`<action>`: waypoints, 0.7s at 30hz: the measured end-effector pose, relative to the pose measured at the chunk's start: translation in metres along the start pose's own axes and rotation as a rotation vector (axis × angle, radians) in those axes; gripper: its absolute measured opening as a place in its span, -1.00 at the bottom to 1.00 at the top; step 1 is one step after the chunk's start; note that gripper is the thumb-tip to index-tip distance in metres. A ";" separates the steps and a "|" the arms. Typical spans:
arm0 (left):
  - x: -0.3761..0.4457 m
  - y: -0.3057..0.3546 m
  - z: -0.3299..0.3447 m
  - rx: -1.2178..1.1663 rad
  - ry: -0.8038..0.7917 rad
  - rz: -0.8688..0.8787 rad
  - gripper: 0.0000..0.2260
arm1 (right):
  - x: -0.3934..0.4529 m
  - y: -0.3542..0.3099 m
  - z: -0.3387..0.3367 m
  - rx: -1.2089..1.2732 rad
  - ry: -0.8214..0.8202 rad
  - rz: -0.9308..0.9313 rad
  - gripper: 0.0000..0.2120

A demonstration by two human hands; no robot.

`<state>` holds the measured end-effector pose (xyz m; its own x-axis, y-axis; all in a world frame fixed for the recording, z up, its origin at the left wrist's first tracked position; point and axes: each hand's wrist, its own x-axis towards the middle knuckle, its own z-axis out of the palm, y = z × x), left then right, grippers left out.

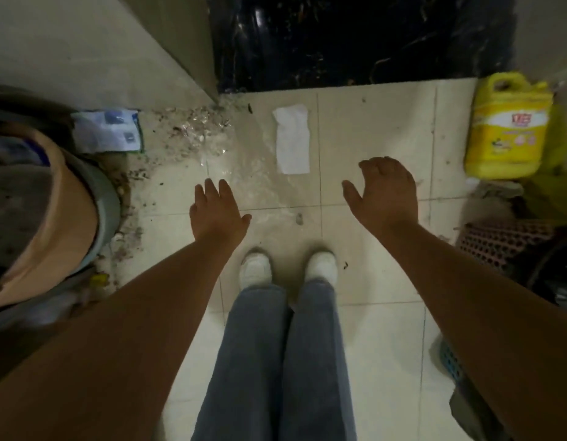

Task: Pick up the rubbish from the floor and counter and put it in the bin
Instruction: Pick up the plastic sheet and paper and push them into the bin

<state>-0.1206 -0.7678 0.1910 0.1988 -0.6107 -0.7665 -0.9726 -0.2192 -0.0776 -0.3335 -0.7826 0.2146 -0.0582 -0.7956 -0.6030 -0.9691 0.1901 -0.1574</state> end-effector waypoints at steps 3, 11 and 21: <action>0.047 -0.004 0.035 -0.097 -0.067 -0.027 -0.31 | 0.056 -0.014 0.035 -0.108 -0.088 -0.029 -0.59; 0.177 -0.024 0.142 -0.015 0.087 0.136 -0.29 | 0.181 -0.037 0.162 -0.266 -0.080 -0.225 -0.43; 0.218 -0.048 0.210 0.016 0.528 0.203 -0.88 | 0.246 -0.029 0.211 -0.252 0.101 -0.278 -0.77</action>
<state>-0.0557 -0.7311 -0.1062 0.0365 -0.9382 -0.3440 -0.9985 -0.0481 0.0252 -0.2686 -0.8622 -0.0940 0.2035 -0.8519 -0.4825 -0.9791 -0.1779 -0.0989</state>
